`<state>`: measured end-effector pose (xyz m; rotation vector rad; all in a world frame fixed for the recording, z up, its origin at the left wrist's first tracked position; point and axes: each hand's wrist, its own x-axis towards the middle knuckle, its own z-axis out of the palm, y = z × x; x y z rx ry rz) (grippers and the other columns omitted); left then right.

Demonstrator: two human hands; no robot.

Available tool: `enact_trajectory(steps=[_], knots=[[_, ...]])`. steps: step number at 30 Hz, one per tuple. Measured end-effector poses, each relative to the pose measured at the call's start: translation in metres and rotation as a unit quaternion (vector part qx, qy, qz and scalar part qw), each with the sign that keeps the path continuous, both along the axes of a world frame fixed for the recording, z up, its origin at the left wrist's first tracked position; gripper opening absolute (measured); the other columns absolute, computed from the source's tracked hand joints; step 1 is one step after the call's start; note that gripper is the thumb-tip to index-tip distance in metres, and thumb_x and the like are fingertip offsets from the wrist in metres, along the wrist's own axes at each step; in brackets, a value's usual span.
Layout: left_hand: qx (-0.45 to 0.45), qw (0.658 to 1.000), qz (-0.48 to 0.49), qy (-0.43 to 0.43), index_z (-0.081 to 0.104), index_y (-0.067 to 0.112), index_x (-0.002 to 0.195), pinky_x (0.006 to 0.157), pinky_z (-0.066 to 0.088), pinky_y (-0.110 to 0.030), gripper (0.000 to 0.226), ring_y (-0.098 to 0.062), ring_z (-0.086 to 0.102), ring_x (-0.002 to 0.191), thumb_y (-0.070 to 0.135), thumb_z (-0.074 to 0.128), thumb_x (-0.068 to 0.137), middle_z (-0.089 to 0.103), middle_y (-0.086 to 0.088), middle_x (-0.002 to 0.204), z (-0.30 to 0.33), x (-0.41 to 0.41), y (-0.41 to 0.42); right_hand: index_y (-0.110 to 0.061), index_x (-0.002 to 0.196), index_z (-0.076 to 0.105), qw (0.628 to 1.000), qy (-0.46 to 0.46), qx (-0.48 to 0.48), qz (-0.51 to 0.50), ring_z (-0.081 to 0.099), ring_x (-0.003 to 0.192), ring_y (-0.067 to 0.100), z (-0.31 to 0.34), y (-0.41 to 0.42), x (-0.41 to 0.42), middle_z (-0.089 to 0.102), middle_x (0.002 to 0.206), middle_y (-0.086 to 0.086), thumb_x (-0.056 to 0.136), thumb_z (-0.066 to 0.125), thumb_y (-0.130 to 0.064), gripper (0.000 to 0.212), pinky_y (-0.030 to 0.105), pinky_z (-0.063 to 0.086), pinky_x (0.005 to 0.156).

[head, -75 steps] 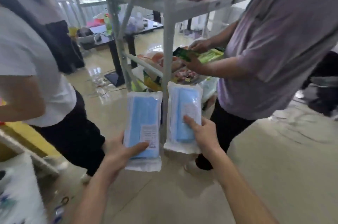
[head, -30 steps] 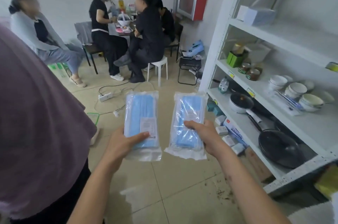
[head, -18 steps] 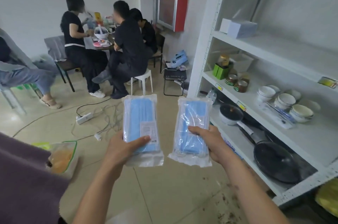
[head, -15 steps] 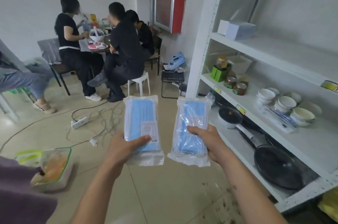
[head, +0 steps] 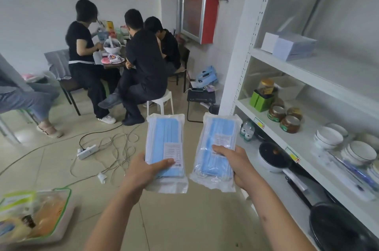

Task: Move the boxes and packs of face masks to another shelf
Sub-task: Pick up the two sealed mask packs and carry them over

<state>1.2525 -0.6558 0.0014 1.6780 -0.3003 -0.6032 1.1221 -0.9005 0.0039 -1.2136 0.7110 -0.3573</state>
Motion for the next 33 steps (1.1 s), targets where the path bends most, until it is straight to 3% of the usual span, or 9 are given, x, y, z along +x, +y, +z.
enact_trajectory(steps=[7, 13, 21, 24, 29, 33], knots=[[0.014, 1.000, -0.010, 0.000, 0.070, 0.018, 0.100, 0.052, 0.060, -0.031, 0.050, -0.020, 0.078, 0.070, 0.038, 0.096, 0.063, 0.079, 0.005, 0.084, 0.000, 0.109, -0.052, -0.015, 0.116, 0.070, 1.000, -0.001, -0.009, -0.030, 0.076, 0.090, 0.030, 0.003, -0.055, 0.100, 0.078, 0.103, 0.010, 0.079, 0.082, -0.015, 0.039, 0.051, 0.061, 0.080], [0.032, 0.999, -0.042, -0.005, 0.071, 0.019, 0.102, 0.051, 0.058, -0.025, 0.052, -0.016, 0.077, 0.069, 0.041, 0.096, 0.061, 0.079, 0.007, 0.083, 0.007, 0.190, -0.107, -0.018, 0.112, 0.071, 0.998, 0.002, -0.016, -0.061, 0.077, 0.085, 0.025, 0.011, -0.100, 0.159, 0.079, 0.096, 0.004, 0.079, 0.082, -0.017, 0.035, 0.039, 0.062, 0.067], [0.025, 0.994, -0.103, 0.009, 0.071, 0.023, 0.106, 0.062, 0.064, -0.038, 0.060, -0.021, 0.078, 0.078, 0.047, 0.096, 0.057, 0.080, 0.001, 0.092, 0.003, 0.259, -0.210, -0.027, 0.103, 0.069, 0.988, -0.001, -0.025, -0.153, 0.076, 0.079, 0.017, 0.000, -0.179, 0.205, 0.079, 0.091, -0.002, 0.079, 0.083, -0.020, 0.029, 0.034, 0.061, 0.063], [0.008, 0.992, -0.127, 0.021, 0.072, 0.022, 0.109, 0.071, 0.065, -0.045, 0.063, -0.025, 0.078, 0.084, 0.046, 0.098, 0.056, 0.080, -0.002, 0.098, 0.003, 0.285, -0.260, -0.031, 0.099, 0.067, 0.977, -0.005, -0.033, -0.210, 0.074, 0.084, 0.017, -0.002, -0.223, 0.228, 0.076, 0.093, -0.006, 0.077, 0.084, -0.023, 0.029, 0.037, 0.062, 0.069], [0.015, 0.992, -0.127, 0.007, 0.070, 0.023, 0.109, 0.074, 0.065, -0.047, 0.061, -0.024, 0.078, 0.086, 0.042, 0.097, 0.058, 0.079, -0.001, 0.098, 0.006, 0.324, -0.335, -0.022, 0.106, 0.072, 0.978, -0.002, -0.035, -0.204, 0.074, 0.093, 0.027, 0.003, -0.292, 0.265, 0.078, 0.099, 0.002, 0.075, 0.085, -0.023, 0.033, 0.052, 0.060, 0.084], [0.025, 0.990, -0.136, 0.012, 0.071, 0.022, 0.109, 0.076, 0.064, -0.048, 0.060, -0.025, 0.077, 0.087, 0.043, 0.097, 0.058, 0.079, -0.001, 0.099, 0.003, 0.351, -0.377, -0.020, 0.107, 0.074, 0.980, -0.015, -0.044, -0.195, 0.074, 0.095, 0.027, 0.007, -0.329, 0.293, 0.078, 0.100, 0.003, 0.078, 0.083, -0.020, 0.030, 0.051, 0.060, 0.086]])
